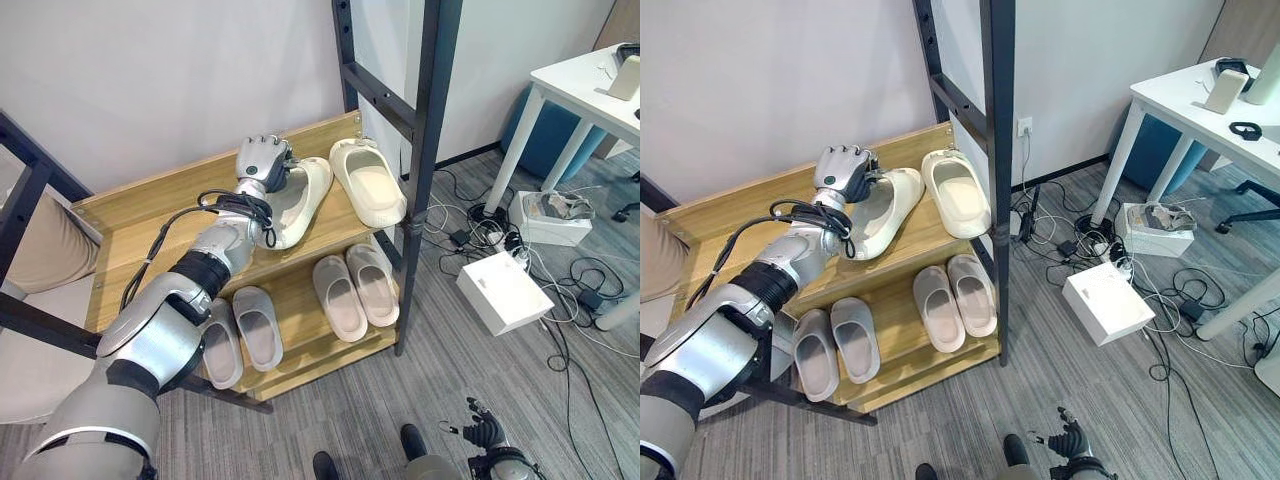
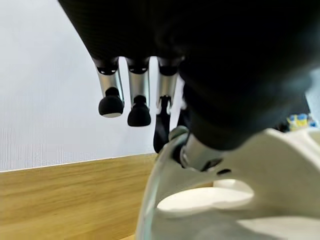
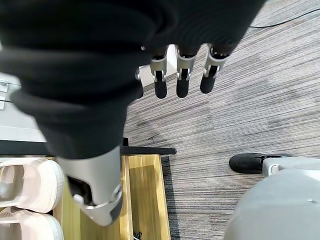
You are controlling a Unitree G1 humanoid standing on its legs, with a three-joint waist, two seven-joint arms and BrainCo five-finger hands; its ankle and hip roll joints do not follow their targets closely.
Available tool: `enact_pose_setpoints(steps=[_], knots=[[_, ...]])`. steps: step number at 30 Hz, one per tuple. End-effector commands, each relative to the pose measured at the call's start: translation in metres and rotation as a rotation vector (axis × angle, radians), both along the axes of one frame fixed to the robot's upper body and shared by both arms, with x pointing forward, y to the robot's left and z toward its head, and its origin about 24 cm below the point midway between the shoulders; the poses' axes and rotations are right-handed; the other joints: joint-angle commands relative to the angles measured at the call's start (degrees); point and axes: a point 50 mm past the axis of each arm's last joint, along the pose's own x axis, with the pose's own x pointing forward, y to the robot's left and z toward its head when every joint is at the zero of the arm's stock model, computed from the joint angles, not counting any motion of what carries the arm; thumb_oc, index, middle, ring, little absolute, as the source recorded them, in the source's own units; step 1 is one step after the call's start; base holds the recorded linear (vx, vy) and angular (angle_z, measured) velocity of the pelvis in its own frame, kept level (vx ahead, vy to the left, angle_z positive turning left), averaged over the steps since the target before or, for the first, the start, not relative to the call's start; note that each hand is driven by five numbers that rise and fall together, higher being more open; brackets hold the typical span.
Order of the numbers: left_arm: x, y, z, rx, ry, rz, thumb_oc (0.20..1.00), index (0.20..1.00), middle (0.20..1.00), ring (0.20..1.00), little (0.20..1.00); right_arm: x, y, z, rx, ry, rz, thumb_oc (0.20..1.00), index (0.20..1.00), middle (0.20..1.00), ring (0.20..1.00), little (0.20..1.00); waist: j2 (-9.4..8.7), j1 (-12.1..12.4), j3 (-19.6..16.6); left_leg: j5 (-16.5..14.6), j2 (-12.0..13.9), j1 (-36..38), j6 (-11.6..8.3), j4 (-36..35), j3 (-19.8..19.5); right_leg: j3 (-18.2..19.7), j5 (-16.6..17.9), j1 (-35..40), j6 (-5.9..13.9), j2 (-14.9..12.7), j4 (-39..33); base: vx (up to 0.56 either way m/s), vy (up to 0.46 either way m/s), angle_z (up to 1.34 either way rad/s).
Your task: Arrange the slippers neatly on the shoe rack.
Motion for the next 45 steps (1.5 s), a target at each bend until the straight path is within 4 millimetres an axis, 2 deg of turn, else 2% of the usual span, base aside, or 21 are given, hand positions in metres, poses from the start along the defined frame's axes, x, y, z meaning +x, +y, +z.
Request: enact_pose_setpoints(steps=[1, 3, 5, 10, 12, 18, 20, 21, 23, 24, 25, 26, 27, 28, 31, 32, 33, 35, 36, 42, 45], knots=[[0.010, -0.003, 0.053, -0.083, -0.116, 0.024, 1.000, 1.000, 1.000, 1.000, 1.000, 0.012, -0.001, 0.008, 0.002, -0.073, -0.012, 1.000, 1.000, 1.000, 1.000, 1.000, -1.40, -1.21, 2.02, -3.96, 2.15, 5.63, -2.31, 0.01, -1.52, -2.88, -4.40, 2.83, 2.82, -0.25, 0.07, 0.00, 0.000, 0.00], [0.008, -0.015, 0.057, -0.131, -0.128, -0.033, 1.000, 1.000, 1.000, 1.000, 1.000, 0.012, 0.000, 0.007, 0.011, -0.070, -0.015, 1.000, 1.000, 1.000, 1.000, 1.000, -1.60, -0.60, 2.09, -3.99, 2.05, 5.88, -2.26, 0.01, -2.09, -3.42, -4.80, 3.65, 2.65, -0.20, 0.07, 0.00, 0.000, 0.00], [0.002, -0.027, 0.070, -0.134, -0.171, -0.109, 1.000, 1.000, 1.000, 1.000, 1.000, 0.012, 0.000, 0.007, 0.016, -0.069, -0.015, 1.000, 1.000, 1.000, 1.000, 1.000, -1.73, 0.10, 2.07, -3.98, 1.94, 6.09, -2.21, 0.01, -2.73, -4.05, -5.09, 4.32, 2.55, -0.24, 0.07, 0.02, -0.021, 0.06], [-0.020, -0.046, 0.091, -0.128, -0.225, -0.280, 1.000, 1.000, 1.000, 1.000, 1.000, 0.017, 0.002, 0.008, 0.032, -0.065, -0.013, 1.000, 1.000, 1.000, 1.000, 1.000, -2.24, 2.38, 1.83, -4.03, 1.80, 6.37, -2.11, 0.01, -4.47, -5.99, -5.70, 5.75, 2.30, -0.31, 0.07, 0.00, -0.016, 0.17], [-0.020, -0.045, 0.091, -0.128, -0.224, -0.279, 1.000, 1.000, 1.000, 1.000, 1.000, 0.017, 0.002, 0.008, 0.032, -0.065, -0.012, 1.000, 1.000, 1.000, 1.000, 1.000, -2.24, 2.26, 1.85, -4.03, 1.79, 6.39, -2.11, 0.01, -4.54, -6.05, -5.72, 5.80, 2.30, -0.31, 0.07, -0.01, -0.004, 0.10], [-0.036, -0.038, 0.096, -0.193, -0.255, -0.347, 1.000, 1.000, 1.000, 1.000, 1.000, 0.022, 0.008, 0.008, 0.049, -0.060, 0.009, 1.000, 1.000, 1.000, 1.000, 1.000, -2.82, 4.28, 1.61, -3.84, 1.62, 6.40, -2.04, 0.01, -5.81, -7.44, -5.97, 6.72, 2.12, -0.47, 0.07, -0.02, -0.003, 0.16], [-0.047, -0.026, 0.092, -0.307, -0.254, -0.392, 1.000, 1.000, 1.000, 1.000, 1.000, 0.023, 0.012, 0.007, 0.059, -0.047, 0.021, 1.000, 1.000, 1.000, 1.000, 1.000, -3.19, 5.47, 1.41, -3.75, 1.47, 6.37, -1.96, 0.01, -6.50, -8.12, -6.01, 7.11, 2.00, -0.65, 0.07, -0.02, 0.007, 0.16], [-0.047, -0.026, 0.092, -0.308, -0.253, -0.391, 1.000, 1.000, 1.000, 1.000, 1.000, 0.023, 0.012, 0.006, 0.058, -0.046, 0.022, 1.000, 1.000, 1.000, 1.000, 1.000, -3.16, 5.40, 1.37, -3.75, 1.47, 6.37, -1.96, 0.01, -6.51, -8.13, -6.01, 7.12, 2.00, -0.65, 0.07, -0.02, 0.002, 0.06], [-0.051, -0.020, 0.077, -0.495, -0.191, -0.448, 1.000, 1.000, 1.000, 1.000, 1.000, 0.022, 0.014, 0.005, 0.068, -0.038, 0.023, 1.000, 1.000, 1.000, 1.000, 1.000, -3.44, 6.14, 1.36, -3.59, 1.37, 6.28, -1.93, 0.01, -6.76, -8.54, -5.90, 7.20, 1.92, -0.72, 0.07, -0.02, 0.003, 0.04], [-0.056, -0.011, 0.060, -0.777, -0.122, -0.512, 1.000, 1.000, 1.000, 1.000, 1.000, 0.023, 0.018, 0.004, 0.074, -0.032, 0.026, 1.000, 1.000, 1.000, 1.000, 1.000, -3.59, 6.65, 1.36, -3.41, 1.27, 6.17, -1.82, 0.01, -6.98, -8.78, -5.73, 7.21, 1.87, -0.81, 0.07, -0.03, 0.009, 0.09], [-0.057, -0.010, 0.059, -0.780, -0.120, -0.510, 1.000, 1.000, 1.000, 1.000, 1.000, 0.023, 0.017, 0.004, 0.072, -0.030, 0.028, 1.000, 1.000, 1.000, 1.000, 1.000, -3.49, 6.52, 1.26, -3.45, 1.28, 6.18, -1.82, 0.01, -6.99, -8.79, -5.76, 7.23, 1.88, -0.80, 0.07, -0.02, 0.011, 0.09], [-0.061, -0.007, 0.046, -0.950, -0.062, -0.558, 1.000, 1.000, 1.000, 1.000, 1.000, 0.023, 0.019, 0.004, 0.076, -0.027, 0.025, 1.000, 1.000, 1.000, 1.000, 1.000, -3.55, 6.90, 1.21, -3.37, 1.20, 6.13, -1.75, 0.01, -7.12, -8.87, -5.65, 7.23, 1.86, -0.85, 0.07, -0.01, 0.016, 0.14], [-0.069, -0.010, 0.022, -1.274, 0.055, -0.657, 1.000, 1.000, 1.000, 1.000, 1.000, 0.023, 0.021, 0.003, 0.083, -0.023, 0.017, 1.000, 1.000, 1.000, 1.000, 1.000, -3.58, 7.28, 1.34, -3.29, 1.11, 6.23, -1.67, 0.01, -7.26, -9.00, -5.53, 7.31, 1.79, -0.91, 0.07, -0.01, 0.015, 0.14], [-0.069, -0.010, 0.022, -1.275, 0.056, -0.656, 1.000, 1.000, 1.000, 1.000, 1.000, 0.023, 0.021, 0.003, 0.083, -0.021, 0.018, 1.000, 1.000, 1.000, 1.000, 1.000, -3.55, 7.24, 1.23, -3.30, 1.12, 6.17, -1.67, 0.01, -7.26, -9.00, -5.53, 7.26, 1.79, -0.90, 0.07, -0.01, 0.017, 0.10], [-0.081, -0.021, -0.007, -1.515, 0.219, -0.718, 1.000, 1.000, 1.000, 1.000, 1.000, 0.024, 0.020, 0.003, 0.092, -0.017, 0.015, 1.000, 1.000, 1.000, 1.000, 1.000, -3.74, 7.62, 1.15, -3.26, 1.07, 6.33, -1.57, 0.01, -7.32, -8.99, -5.59, 7.50, 1.67, -0.92, 0.07, 0.00, 0.011, 0.05], [-0.081, -0.021, -0.007, -1.515, 0.219, -0.718, 1.000, 1.000, 1.000, 1.000, 1.000, 0.024, 0.020, 0.003, 0.092, -0.017, 0.015, 1.000, 1.000, 1.000, 1.000, 1.000, -3.74, 7.62, 1.15, -3.26, 1.07, 6.33, -1.57, 0.01, -7.32, -8.99, -5.59, 7.50, 1.67, -0.92, 0.07, 0.00, 0.012, 0.08], [-0.085, -0.027, -0.025, -1.610, 0.330, -0.710, 1.000, 1.000, 1.000, 1.000, 1.000, 0.026, 0.020, 0.004, 0.094, -0.009, 0.028, 1.000, 1.000, 1.000, 1.000, 1.000, -3.82, 7.77, 1.10, -3.26, 1.11, 6.38, -1.56, 0.01, -7.36, -9.10, -5.64, 7.67, 1.66, -0.96, 0.07, 0.00, 0.011, 0.04], [-0.086, -0.029, -0.029, -1.630, 0.364, -0.711, 1.000, 1.000, 1.000, 1.000, 1.000, 0.028, 0.021, 0.004, 0.095, -0.008, 0.036, 1.000, 1.000, 1.000, 1.000, 1.000, -3.84, 7.84, 1.05, -3.26, 1.10, 6.38, -1.56, 0.01, -7.45, -9.19, -5.69, 7.71, 1.67, -0.98, 0.07, 0.00, 0.005, 0.02], [-0.087, -0.037, -0.036, -1.670, 0.425, -0.714, 1.000, 1.000, 1.000, 1.000, 1.000, 0.032, 0.023, 0.005, 0.094, -0.006, 0.055, 1.000, 1.000, 1.000, 1.000, 1.000, -3.86, 8.00, 0.91, -3.27, 1.13, 6.42, -1.56, 0.01, -7.62, -9.39, -5.73, 7.77, 1.70, -1.01, 0.07, 0.00, 0.004, 0.05], [-0.087, -0.057, -0.043, -1.638, 0.525, -0.716, 1.000, 1.000, 1.000, 1.000, 1.000, 0.045, 0.036, 0.008, 0.107, -0.022, 0.100, 1.000, 1.000, 1.000, 1.000, 1.000, -3.76, 8.10, 0.77, -3.34, 1.09, 6.50, -1.50, 0.01, -7.64, -9.18, -5.78, 7.77, 1.72, -1.02, 0.07, 0.00, 0.001, 0.01], [-0.085, -0.074, -0.051, -1.623, 0.586, -0.704, 1.000, 1.000, 1.000, 1.000, 1.000, 0.048, 0.043, 0.009, 0.112, -0.025, 0.117, 1.000, 1.000, 1.000, 1.000, 1.000, -3.55, 7.70, 0.74, -3.41, 1.09, 6.61, -1.47, 0.01, -7.46, -8.97, -5.91, 7.75, 1.66, -0.95, 0.07, 0.00, 0.000, 0.00]])
